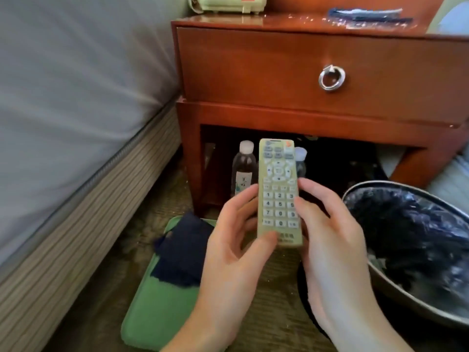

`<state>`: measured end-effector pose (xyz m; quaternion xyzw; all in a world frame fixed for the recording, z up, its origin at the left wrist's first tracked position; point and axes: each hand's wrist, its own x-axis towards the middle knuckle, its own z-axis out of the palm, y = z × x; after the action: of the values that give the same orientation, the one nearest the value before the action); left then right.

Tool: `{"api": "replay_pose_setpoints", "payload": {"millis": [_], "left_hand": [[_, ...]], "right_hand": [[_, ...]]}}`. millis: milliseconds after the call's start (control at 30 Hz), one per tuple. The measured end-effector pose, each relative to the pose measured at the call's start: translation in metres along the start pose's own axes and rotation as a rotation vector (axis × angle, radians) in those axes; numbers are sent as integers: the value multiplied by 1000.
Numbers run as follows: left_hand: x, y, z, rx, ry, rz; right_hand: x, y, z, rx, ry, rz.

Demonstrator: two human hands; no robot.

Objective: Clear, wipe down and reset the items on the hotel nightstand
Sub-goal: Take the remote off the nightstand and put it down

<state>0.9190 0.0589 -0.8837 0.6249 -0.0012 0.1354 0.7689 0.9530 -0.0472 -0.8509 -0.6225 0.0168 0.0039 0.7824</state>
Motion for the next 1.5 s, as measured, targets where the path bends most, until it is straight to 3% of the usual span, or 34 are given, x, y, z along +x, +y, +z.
{"api": "replay_pose_setpoints", "payload": {"millis": [400,667,1033,1167,1333,1500], "left_hand": [[-36,-106,-17,97,23,-415],[-56,-154,-30,175,-3,-621],[-53,-185,-43,587,-231,-648],[-54,-189,-45,619,-255,-672],[-49,-180,-51,702,-261,-680],[-26,-151,-62,808,-247,-527]], "right_hand": [[-10,112,-38,-235,116,314],[-14,156,-60,-342,-36,583],[-17,172,-68,-311,-147,874],[-17,174,-70,-326,-144,914],[-15,168,-71,-367,-167,875],[-6,148,-60,-509,-201,722]]}}
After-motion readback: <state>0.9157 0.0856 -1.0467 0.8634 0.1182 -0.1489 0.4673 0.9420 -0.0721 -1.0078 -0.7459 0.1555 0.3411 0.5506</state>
